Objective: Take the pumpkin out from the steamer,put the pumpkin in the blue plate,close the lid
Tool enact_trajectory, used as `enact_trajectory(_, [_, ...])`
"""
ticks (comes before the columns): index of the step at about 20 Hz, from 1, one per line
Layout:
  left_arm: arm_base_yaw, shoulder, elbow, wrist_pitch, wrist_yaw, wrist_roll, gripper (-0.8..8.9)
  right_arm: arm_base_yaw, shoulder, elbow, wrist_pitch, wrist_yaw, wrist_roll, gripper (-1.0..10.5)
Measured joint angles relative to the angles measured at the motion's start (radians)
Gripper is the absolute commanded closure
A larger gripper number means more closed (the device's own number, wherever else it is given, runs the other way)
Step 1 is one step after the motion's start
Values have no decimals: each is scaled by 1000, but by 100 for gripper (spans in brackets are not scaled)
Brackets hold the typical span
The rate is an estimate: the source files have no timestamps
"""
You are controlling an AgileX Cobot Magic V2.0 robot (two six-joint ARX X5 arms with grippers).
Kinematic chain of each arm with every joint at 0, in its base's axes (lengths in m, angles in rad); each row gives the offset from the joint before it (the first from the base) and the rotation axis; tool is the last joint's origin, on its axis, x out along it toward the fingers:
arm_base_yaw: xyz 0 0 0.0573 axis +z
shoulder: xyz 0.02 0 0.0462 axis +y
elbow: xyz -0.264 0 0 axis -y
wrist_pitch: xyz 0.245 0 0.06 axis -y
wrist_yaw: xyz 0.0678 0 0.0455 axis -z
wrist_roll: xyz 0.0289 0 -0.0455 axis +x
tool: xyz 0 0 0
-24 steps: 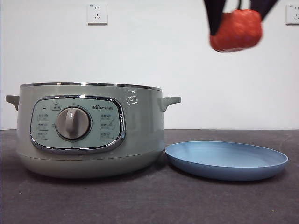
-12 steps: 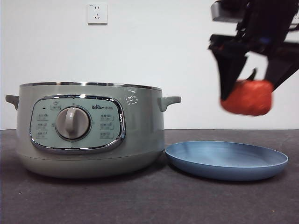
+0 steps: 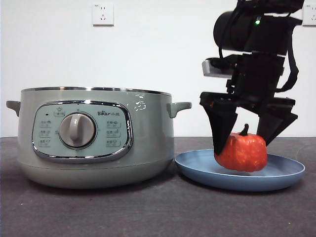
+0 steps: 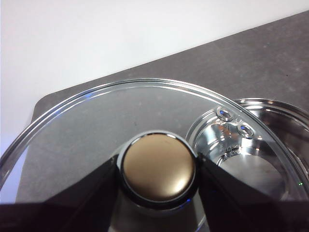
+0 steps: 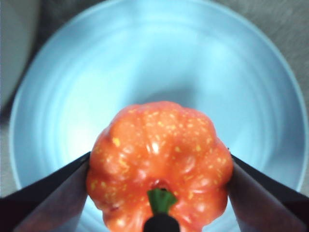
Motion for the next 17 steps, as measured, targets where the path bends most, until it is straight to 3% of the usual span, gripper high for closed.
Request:
enact_trajectory(3, [0,21,0,1,0,0,823,-1,14,0,0,0,0,499])
enact_trajectory(8, [0,42,0,8,53,0,823,-5,14,0,-3,0,0,341])
enact_trajectory(14, [0,80,0,42,160,0,823,-5,9,0,-11,0,12,344])
enact_trajectory(17, [1,122,0,91,198,0,823,-5,-80,-1,-11,0,27,348])
